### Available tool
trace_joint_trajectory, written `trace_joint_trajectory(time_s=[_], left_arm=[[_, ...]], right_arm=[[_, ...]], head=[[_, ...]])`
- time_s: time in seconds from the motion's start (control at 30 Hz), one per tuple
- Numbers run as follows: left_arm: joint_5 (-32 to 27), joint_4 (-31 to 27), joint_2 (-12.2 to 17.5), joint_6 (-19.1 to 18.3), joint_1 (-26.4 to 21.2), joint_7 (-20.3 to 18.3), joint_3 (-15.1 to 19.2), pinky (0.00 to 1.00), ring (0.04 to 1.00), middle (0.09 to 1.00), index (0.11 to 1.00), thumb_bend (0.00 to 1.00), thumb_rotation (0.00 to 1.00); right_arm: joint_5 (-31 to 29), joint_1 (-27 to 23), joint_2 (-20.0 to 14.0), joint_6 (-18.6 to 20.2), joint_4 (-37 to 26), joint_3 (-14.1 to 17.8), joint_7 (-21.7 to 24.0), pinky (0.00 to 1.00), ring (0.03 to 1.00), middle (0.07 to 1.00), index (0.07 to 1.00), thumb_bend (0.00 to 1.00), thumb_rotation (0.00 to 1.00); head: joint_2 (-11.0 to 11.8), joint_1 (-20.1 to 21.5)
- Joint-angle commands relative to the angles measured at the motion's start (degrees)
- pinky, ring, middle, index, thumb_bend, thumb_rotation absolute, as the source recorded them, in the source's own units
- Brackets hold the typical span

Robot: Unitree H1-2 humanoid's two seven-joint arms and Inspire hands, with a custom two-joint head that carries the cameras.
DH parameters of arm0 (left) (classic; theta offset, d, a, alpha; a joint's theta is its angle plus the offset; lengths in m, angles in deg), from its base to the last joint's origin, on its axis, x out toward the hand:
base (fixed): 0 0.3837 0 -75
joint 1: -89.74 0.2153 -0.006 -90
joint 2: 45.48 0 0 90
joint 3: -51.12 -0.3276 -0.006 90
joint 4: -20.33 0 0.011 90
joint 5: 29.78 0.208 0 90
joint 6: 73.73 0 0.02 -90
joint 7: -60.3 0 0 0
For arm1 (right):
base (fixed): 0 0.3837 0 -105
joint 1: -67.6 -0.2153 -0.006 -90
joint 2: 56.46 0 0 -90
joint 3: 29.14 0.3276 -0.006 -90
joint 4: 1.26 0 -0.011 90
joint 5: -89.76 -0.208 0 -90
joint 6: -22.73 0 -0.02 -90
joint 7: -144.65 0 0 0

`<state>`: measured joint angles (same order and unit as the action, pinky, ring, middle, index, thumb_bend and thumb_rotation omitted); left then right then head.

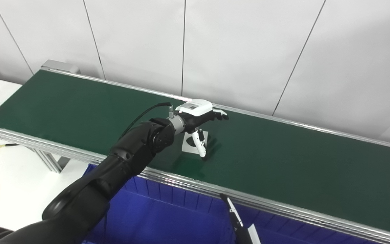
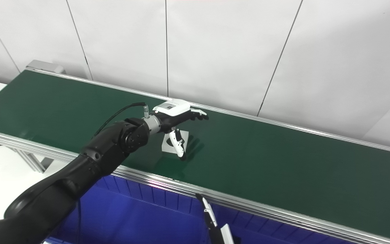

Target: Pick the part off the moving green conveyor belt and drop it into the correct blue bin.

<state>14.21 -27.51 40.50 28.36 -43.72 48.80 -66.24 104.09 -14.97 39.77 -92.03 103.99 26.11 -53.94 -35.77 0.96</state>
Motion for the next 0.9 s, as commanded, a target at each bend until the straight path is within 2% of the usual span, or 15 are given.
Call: trace_joint_trajectory(time_s=[0.0,0.13,0.33,0.43,0.5,0.53,0.63,0.67,0.73,0.77,0.87], left_arm=[[-0.5,-0.3,0.5,1.1,-3.8,0.2,-0.5,0.7,0.793,0.839,0.851,1.0,0.19],[-0.2,2.0,0.4,0.6,-4.3,-0.3,-2.0,0.72,0.802,0.842,0.854,1.0,0.21],[0.4,2.5,0.4,-0.6,-4.1,-0.2,-3.8,0.73,0.808,0.847,0.845,1.0,0.2],[2.7,2.9,0.2,-1.8,-4.2,1.3,-5.5,0.72,0.796,0.84,0.815,1.0,0.17],[3.4,3.5,-0.1,-2.1,-4.2,3.1,-5.9,0.65,0.735,0.786,0.751,0.99,0.06],[3.6,3.7,-0.2,-2.1,-4.2,3.8,-6.1,0.62,0.699,0.751,0.712,0.95,0.02],[3.9,4.9,-0.4,-1.5,-4.4,5.4,-6.6,0.56,0.63,0.683,0.647,0.84,0.0],[4.0,5.3,-0.5,-1.3,-4.5,5.9,-6.8,0.49,0.569,0.633,0.568,0.67,0.02],[4.2,5.8,-0.7,-1.3,-4.7,6.5,-7.1,0.46,0.538,0.609,0.524,0.58,0.03],[4.2,6.0,-0.7,-1.4,-4.7,6.7,-7.2,0.42,0.5,0.545,0.502,0.54,0.01],[4.2,6.1,-1.0,-2.0,-4.8,6.9,-7.2,0.37,0.428,0.514,0.502,0.51,0.0]], right_arm=[[0.7,-0.5,0.7,-2.2,-2.4,-0.2,-1.0,1.0,0.987,0.968,0.968,0.97,0.95],[1.4,-0.3,1.2,-2.2,-3.1,-0.3,-1.3,1.0,0.983,0.965,0.967,0.97,0.96],[1.4,0.2,1.6,-2.2,-4.2,-0.3,-0.4,1.0,0.99,0.971,0.971,0.96,0.95],[1.7,0.4,1.8,-2.2,-4.9,-0.1,0.0,1.0,0.995,0.975,0.974,0.97,0.96],[1.8,0.5,2.0,-2.2,-5.2,0.0,0.0,1.0,0.991,0.972,0.968,0.96,0.95],[1.7,0.6,2.1,-2.2,-5.4,0.1,0.2,1.0,0.988,0.969,0.964,0.96,0.95],[1.7,0.9,2.4,-2.1,-5.9,0.4,0.6,1.0,0.987,0.967,0.961,0.97,0.95],[1.6,0.9,2.4,-2.1,-6.0,0.3,0.7,1.0,0.987,0.966,0.961,0.96,0.95],[1.4,1.0,2.5,-2.2,-6.0,0.3,1.0,1.0,0.988,0.967,0.962,0.96,0.95],[1.3,1.1,2.5,-2.2,-6.1,0.4,1.2,1.0,0.99,0.968,0.963,0.97,0.95],[1.8,1.2,2.6,-2.1,-6.4,0.7,1.8,1.0,0.995,0.973,0.968,0.96,0.95]], head=[[-0.1,0.1],[-0.4,0.4],[-0.9,0.7],[-1.1,0.8],[-1.2,0.8],[-1.2,0.8],[-1.3,0.8],[-1.3,0.8],[-1.3,0.8],[-1.3,0.8],[-1.4,0.8]])
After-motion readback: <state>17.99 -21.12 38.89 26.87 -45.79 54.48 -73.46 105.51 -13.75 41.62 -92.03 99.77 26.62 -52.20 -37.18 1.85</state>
